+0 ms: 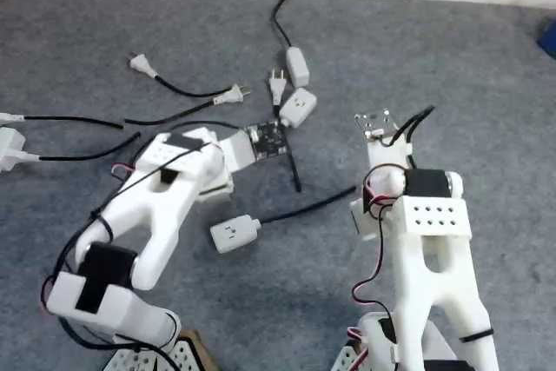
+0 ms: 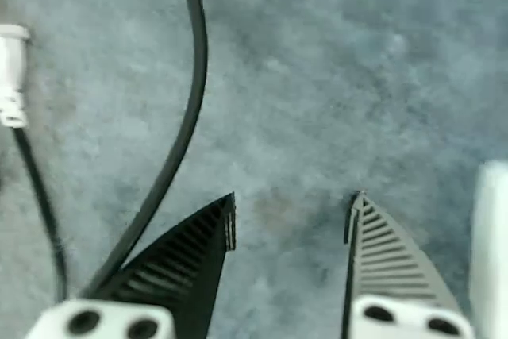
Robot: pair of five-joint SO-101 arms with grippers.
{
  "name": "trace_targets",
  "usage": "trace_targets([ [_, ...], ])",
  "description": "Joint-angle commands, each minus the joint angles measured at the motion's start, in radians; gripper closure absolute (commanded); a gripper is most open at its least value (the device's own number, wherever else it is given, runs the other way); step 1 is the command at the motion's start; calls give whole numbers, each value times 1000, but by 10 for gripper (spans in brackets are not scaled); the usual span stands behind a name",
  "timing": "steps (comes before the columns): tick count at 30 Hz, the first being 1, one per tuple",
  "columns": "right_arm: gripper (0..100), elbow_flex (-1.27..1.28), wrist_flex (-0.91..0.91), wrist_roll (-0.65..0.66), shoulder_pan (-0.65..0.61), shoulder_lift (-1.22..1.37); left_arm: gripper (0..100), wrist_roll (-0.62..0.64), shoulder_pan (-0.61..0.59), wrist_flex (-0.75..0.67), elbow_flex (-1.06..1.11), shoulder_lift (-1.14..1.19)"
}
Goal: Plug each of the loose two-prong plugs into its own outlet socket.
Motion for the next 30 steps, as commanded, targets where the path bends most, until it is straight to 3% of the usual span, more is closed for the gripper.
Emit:
trace_targets([
  [1, 648, 54, -45, 28, -7, -28, 783, 51, -12, 180, -139, -25],
  [8, 648, 131, -70, 31, -5, -8, 783, 114, 42, 362, -114, -255],
  [16, 648, 113, -58, 15, -4, -8, 783, 135, 91, 370, 136, -455],
  [23, 648, 113, -58, 15, -4, -15, 783, 135, 85, 100, 341, -366],
  [30, 648, 114, -58, 15, -4, -15, 783, 130, 4, -35, 205, -101],
])
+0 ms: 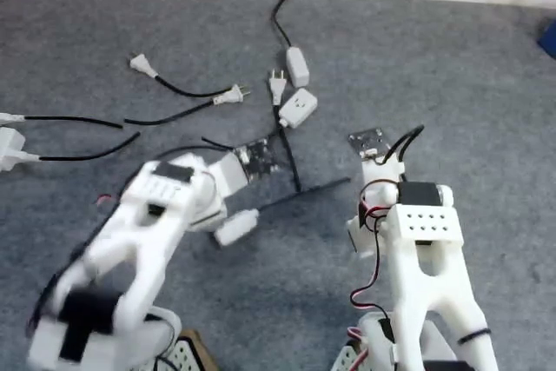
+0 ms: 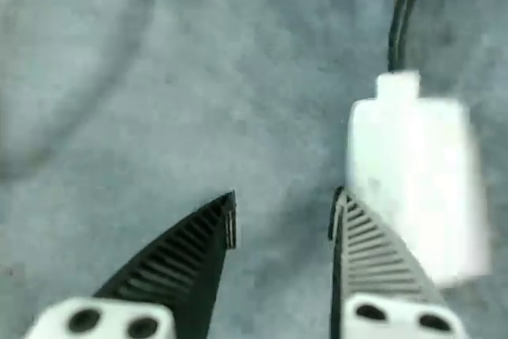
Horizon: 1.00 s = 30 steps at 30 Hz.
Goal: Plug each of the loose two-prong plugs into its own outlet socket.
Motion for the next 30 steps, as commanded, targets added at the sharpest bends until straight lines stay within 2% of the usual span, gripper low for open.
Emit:
trace_targets([
  [1, 648, -33, 7, -2, -4, -15, 783, 0, -51, -29, -130, 140],
  [5, 648, -33, 7, -2, -4, -13, 783, 0, -67, 41, -265, 239],
  [8, 648, -33, 5, 0, -4, -8, 783, 6, -64, 115, -341, 208],
  [12, 648, -33, 5, 0, 8, -7, 783, 38, -30, 287, -398, 50],
  [17, 648, -35, 2, 2, 42, -8, 783, 71, 45, 408, -344, -182],
  [22, 648, -35, -1, 2, 41, -8, 783, 106, 128, 397, -182, -249],
  [30, 648, -35, -1, 2, 41, -8, 783, 114, 133, 221, 1, -248],
])
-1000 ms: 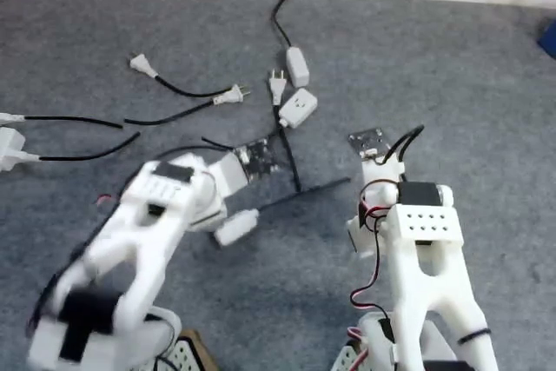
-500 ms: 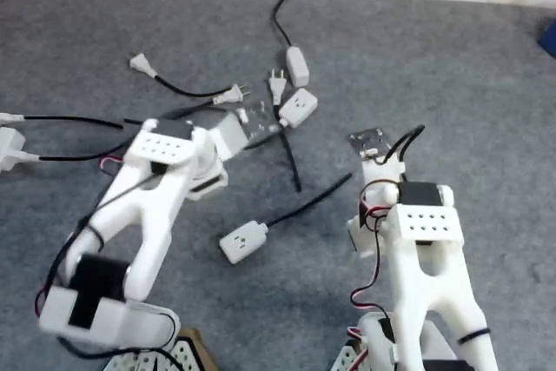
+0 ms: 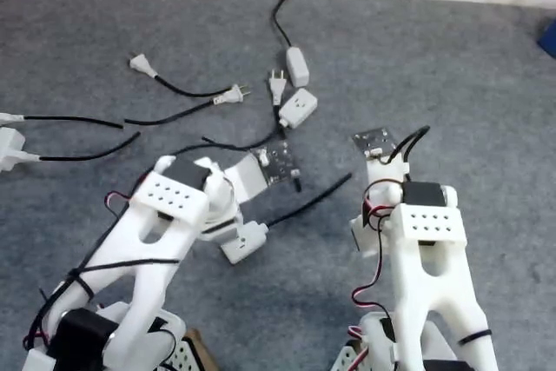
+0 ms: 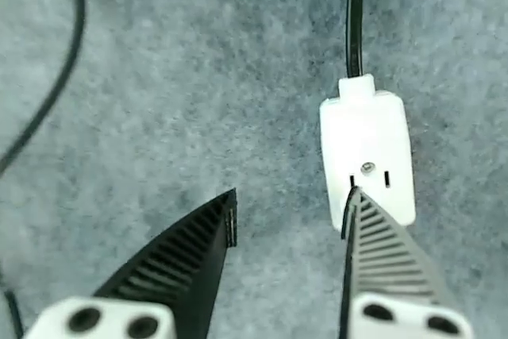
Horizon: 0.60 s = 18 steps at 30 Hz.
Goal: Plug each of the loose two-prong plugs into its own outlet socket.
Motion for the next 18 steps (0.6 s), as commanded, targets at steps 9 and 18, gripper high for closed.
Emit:
trace_targets([
  [9, 648, -33, 2, 2, 13, -15, 780, 3, 8, -133, 81, -35],
  [18, 648, -30, 4, 2, 13, -16, 783, -23, -53, -245, 48, 205],
])
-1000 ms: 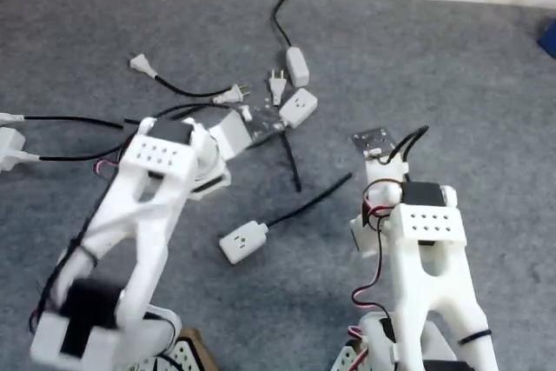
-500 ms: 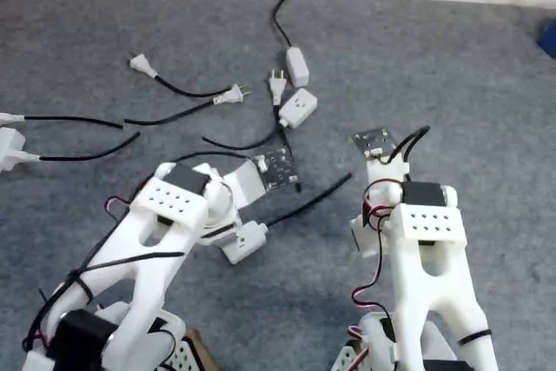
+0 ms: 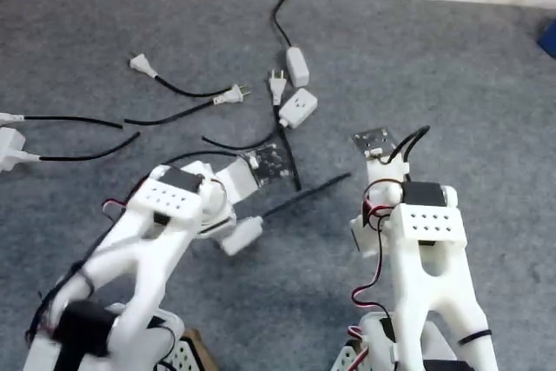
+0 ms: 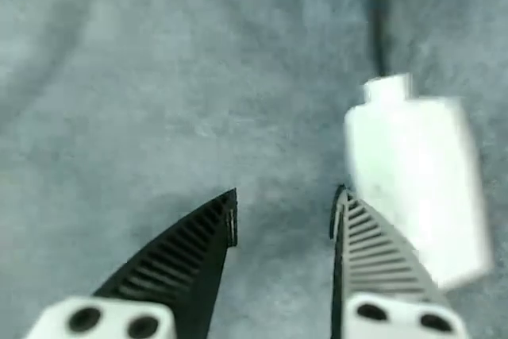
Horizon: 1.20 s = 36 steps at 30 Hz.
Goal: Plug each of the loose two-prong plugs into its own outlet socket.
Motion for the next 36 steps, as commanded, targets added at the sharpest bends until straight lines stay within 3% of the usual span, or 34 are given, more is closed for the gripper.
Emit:
trace_targets([
  [1, 648, -30, 2, 3, 13, -16, 783, -14, -24, -37, -53, 96],
  [7, 648, -33, -1, 21, 13, -12, 783, -14, -117, -26, -203, 105],
  [11, 648, -33, -2, 23, 18, -7, 783, -11, -116, 201, -355, 36],
  [15, 648, -27, -2, 23, 18, -7, 783, 38, -15, 331, -375, -74],
  [22, 648, -27, -2, 23, 18, -7, 783, 117, 134, 201, -139, -150],
  [30, 648, -27, -4, 26, 16, -7, 783, 115, 133, 153, -38, -116],
  [36, 648, -27, -4, 28, 16, -7, 783, 114, 79, 38, 10, -33],
])
